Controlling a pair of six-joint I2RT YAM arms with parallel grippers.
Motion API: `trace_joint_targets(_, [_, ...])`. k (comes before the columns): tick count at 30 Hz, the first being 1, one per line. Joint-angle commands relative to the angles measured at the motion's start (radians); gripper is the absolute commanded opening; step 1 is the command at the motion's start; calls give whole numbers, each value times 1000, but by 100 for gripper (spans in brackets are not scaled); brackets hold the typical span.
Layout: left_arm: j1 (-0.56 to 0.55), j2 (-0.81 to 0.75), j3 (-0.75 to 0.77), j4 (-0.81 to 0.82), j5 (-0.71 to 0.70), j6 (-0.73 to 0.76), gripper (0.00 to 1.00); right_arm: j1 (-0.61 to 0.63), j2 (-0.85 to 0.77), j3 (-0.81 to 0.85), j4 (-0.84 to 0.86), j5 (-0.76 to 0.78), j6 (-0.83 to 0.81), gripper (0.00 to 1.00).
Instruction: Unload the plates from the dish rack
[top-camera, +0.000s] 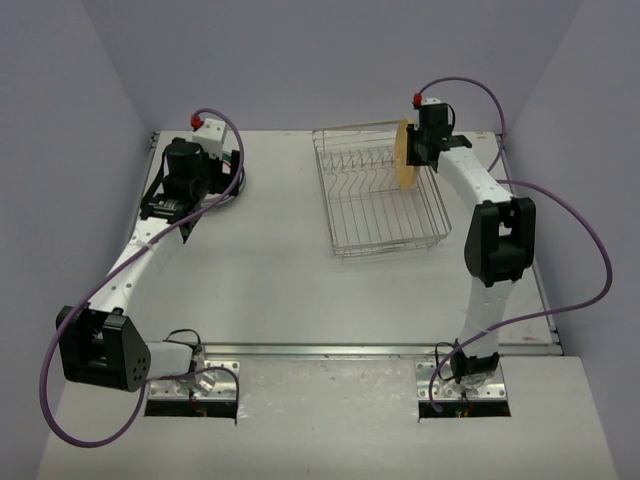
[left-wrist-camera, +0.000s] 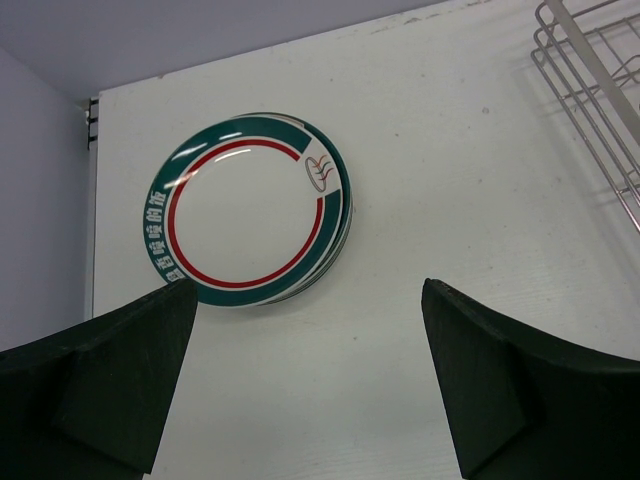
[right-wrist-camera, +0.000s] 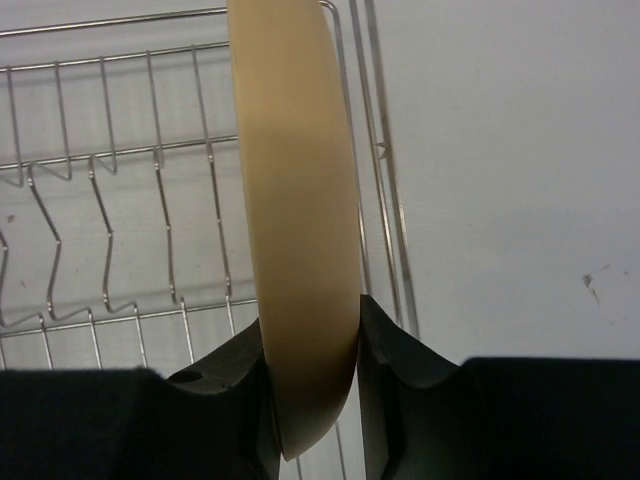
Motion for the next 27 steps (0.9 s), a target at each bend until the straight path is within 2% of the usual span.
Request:
trace_joint_targets(1, [-7, -19, 12, 47, 12, -13, 93, 5, -41, 55, 22, 24, 17, 22])
trace_joint_targets(7, [-7, -14, 19, 48, 17, -26, 93, 7, -86, 61, 23, 78, 17, 0])
trace_joint_targets(11, [-7, -11, 20, 48, 17, -29, 93, 16, -111, 73, 43, 159, -12, 0])
trace_joint_targets(16, [-7, -13, 22, 46, 12, -29, 94, 54, -152, 69, 141, 311, -127, 0])
trace_joint_targets(21, [-7, -14, 32, 44, 5, -36, 94, 112, -213, 6, 360, 453, -339, 0])
trace_joint_targets(27, [-7, -15, 64, 20, 10, -60, 100, 204, -301, -96, 633, 524, -563, 0])
